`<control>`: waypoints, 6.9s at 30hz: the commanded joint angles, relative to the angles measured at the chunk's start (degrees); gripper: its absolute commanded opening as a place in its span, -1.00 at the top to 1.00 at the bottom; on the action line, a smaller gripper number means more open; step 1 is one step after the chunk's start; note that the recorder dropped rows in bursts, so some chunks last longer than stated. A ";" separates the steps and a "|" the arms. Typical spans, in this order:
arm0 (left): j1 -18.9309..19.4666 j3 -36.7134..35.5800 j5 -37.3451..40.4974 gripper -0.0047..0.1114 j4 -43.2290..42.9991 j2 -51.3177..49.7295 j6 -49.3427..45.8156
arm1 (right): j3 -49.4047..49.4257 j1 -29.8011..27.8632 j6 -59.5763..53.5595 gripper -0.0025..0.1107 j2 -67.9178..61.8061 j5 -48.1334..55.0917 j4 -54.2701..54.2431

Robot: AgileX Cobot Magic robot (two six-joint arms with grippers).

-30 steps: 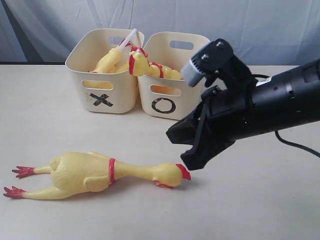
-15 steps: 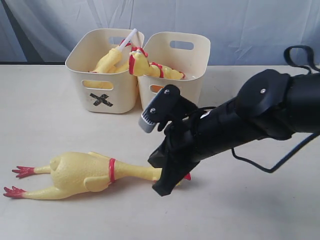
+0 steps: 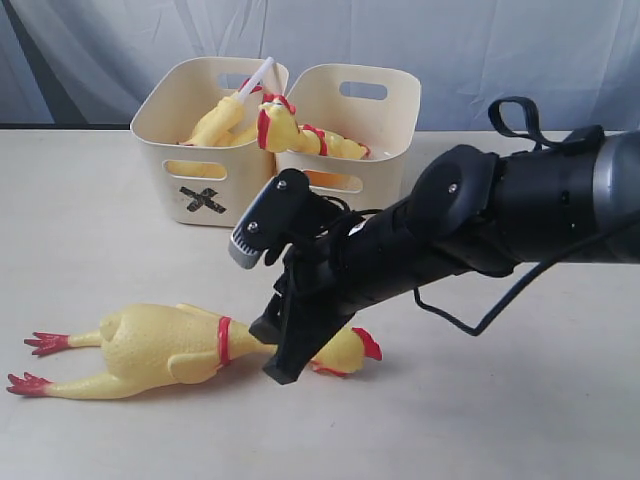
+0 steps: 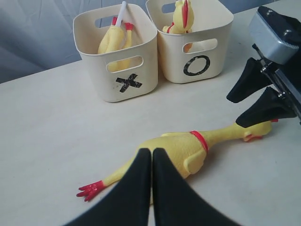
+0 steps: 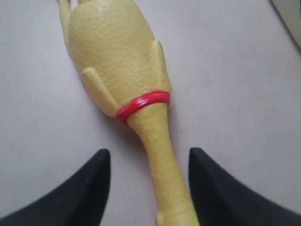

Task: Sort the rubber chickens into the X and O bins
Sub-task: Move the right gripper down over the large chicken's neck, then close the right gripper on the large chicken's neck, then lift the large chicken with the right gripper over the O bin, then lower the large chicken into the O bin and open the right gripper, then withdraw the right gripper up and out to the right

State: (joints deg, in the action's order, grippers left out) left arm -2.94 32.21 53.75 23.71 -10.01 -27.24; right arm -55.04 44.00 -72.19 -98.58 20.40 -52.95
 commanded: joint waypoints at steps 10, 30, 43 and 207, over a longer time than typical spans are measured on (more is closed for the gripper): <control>-2.38 -0.17 -0.39 0.89 -2.63 0.37 1.72 | -0.38 0.08 -0.28 -0.12 -5.96 -4.78 2.51; -2.38 -0.17 -0.39 0.89 -2.63 0.37 1.72 | -0.65 0.08 -5.53 0.48 -13.13 -7.38 4.05; -2.38 -0.17 -0.39 0.89 -2.63 0.37 1.72 | -0.65 0.08 -5.53 0.97 -11.24 -1.96 3.43; -4.01 -0.17 -3.47 0.90 -5.02 0.37 1.61 | -4.56 -15.97 19.07 0.96 28.40 3.02 8.53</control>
State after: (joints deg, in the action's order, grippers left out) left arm -6.67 32.09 50.84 18.92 -9.91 -25.77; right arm -59.46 28.23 -52.87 -70.61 23.18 -43.96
